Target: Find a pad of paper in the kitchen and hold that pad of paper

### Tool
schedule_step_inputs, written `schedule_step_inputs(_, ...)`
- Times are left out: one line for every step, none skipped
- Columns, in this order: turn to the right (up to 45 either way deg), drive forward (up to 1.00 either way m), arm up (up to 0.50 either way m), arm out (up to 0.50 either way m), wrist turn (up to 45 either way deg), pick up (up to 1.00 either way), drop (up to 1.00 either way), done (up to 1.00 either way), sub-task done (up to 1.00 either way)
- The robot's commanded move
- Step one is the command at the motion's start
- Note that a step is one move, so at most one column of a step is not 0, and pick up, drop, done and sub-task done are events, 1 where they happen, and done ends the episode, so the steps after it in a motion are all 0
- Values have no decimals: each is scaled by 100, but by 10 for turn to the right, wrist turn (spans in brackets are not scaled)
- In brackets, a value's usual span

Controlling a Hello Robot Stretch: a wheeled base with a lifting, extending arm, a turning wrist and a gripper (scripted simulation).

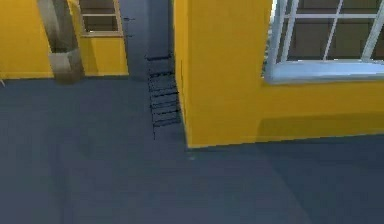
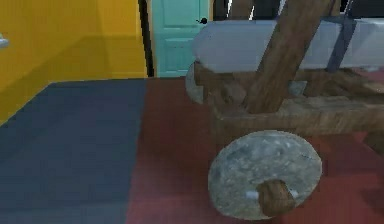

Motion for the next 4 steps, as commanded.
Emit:
schedule_step_inputs(-450, 0, 0, 0, 0, 0, 0, 0, 0)
schedule_step_inputs(-120, 0, 0, 0, 0, 0, 0, 0, 0)
schedule_step_inputs(0, 30, 0, 0, 0, 0, 0, 0, 0)
schedule_step_inputs(0, 100, 0, 0, 0, 0, 0, 0, 0)
